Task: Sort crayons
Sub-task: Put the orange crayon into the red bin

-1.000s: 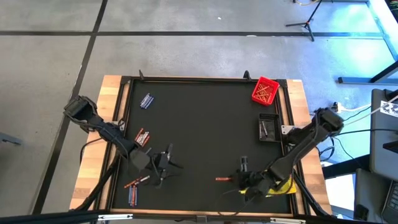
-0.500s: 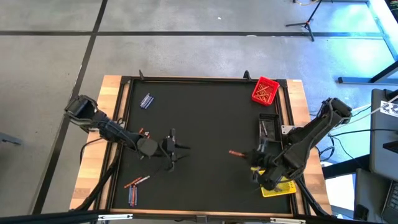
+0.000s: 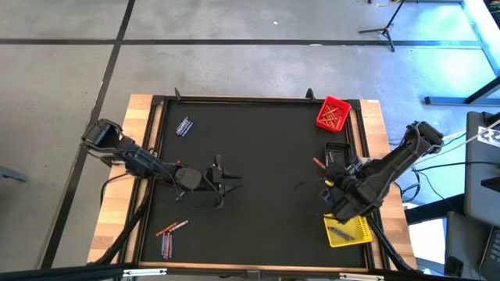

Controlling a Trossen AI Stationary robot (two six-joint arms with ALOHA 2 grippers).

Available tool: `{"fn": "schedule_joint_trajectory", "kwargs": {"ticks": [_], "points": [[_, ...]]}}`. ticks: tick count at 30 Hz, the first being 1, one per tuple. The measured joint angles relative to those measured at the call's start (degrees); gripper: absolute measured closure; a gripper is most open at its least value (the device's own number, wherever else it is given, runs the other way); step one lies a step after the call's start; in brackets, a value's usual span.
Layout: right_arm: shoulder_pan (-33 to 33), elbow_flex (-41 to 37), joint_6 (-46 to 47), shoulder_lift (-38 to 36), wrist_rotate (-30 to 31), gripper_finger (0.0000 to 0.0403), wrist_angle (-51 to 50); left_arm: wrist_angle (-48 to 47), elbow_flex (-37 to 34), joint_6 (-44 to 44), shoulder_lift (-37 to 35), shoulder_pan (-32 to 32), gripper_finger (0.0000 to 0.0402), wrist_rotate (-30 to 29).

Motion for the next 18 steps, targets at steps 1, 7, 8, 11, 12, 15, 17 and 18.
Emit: {"fn": "schedule_joint_trajectory", "kwargs": {"ticks": [1,7,8,11,12,15,17,18], "points": [[-0.78,-0.32,0.24,0.0,0.57,0.0374,-0.02,0.04,0.0,0.84,0.0,0.2,0.0276,0.06],[-8.42,-2.08,-4.28,0.0,5.63,0.0374,-0.03,0.46,0.0,2.72,-0.02,2.51,0.0276,0.0],[-9.86,-2.19,-5.29,0.0,6.15,0.0374,0.0,0.4,0.0,2.38,-0.02,2.84,0.0276,0.0],[-14.91,-2.2,-9.83,0.0,5.18,0.0374,-0.13,0.01,0.0,2.2,-0.02,4.01,0.0276,0.02],[-16.51,-2.2,-11.31,0.0,3.88,0.0374,-0.11,0.0,0.0,2.19,-0.02,4.39,0.0276,0.01],[-19.93,-2.22,-15.82,0.0,-1.21,0.0374,-0.35,0.01,0.0,2.17,-0.04,5.51,0.0276,0.02],[-20.63,-2.22,-17.49,0.0,-4.97,0.0374,-0.88,-0.13,0.0,2.15,-0.04,6.13,0.0276,0.02],[-20.5,-2.22,-17.75,0.0,-6.44,0.0374,-1.32,-0.13,0.0,2.13,-0.04,6.39,0.0276,0.0]]}}
